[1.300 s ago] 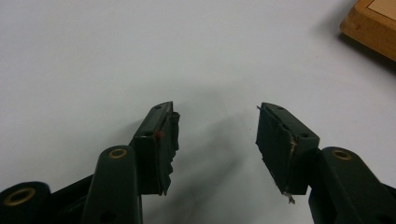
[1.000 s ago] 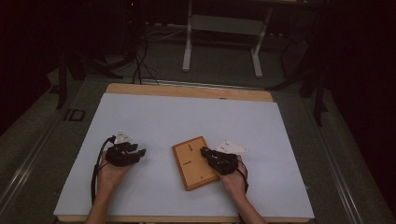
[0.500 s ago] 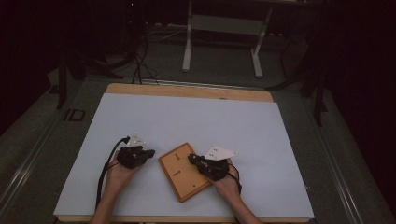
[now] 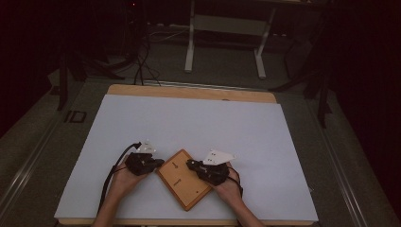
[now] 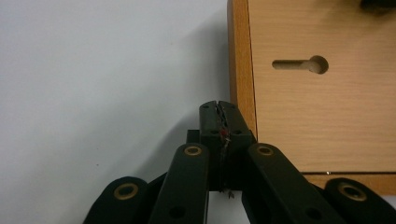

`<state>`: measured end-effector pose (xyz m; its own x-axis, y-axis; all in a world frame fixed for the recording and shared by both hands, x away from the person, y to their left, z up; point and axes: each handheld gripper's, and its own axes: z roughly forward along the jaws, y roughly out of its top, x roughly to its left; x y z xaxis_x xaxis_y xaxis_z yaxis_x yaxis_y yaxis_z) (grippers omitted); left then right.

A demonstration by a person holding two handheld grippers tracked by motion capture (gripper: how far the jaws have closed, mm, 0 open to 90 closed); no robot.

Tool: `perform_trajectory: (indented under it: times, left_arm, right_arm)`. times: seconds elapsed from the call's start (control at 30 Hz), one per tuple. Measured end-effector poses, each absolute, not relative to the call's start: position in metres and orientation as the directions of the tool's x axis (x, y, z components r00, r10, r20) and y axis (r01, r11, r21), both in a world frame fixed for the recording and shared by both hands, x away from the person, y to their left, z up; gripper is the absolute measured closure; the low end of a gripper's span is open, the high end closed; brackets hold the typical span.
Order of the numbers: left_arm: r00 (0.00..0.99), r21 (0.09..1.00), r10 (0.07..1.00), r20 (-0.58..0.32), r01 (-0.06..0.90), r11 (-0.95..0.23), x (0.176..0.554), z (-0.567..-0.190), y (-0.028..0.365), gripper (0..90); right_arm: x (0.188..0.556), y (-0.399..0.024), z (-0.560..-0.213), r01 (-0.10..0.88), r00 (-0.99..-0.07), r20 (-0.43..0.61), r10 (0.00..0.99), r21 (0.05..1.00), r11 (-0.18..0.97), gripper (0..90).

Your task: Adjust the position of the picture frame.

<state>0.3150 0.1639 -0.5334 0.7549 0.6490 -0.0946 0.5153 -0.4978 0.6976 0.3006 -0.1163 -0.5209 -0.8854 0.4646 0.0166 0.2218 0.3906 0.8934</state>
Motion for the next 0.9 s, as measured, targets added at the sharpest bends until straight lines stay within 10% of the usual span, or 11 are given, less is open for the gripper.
perform_trajectory:
  times: [0.9]
  left_arm:
    - [0.799, 0.716, 0.591, -0.111, 0.477, -0.510, 0.290, -0.525, 0.148, 89.6]
  right_arm:
    - [0.316, -0.131, -0.524, 0.322, -0.834, 0.064, 0.549, 0.863, 0.389, 84.1]
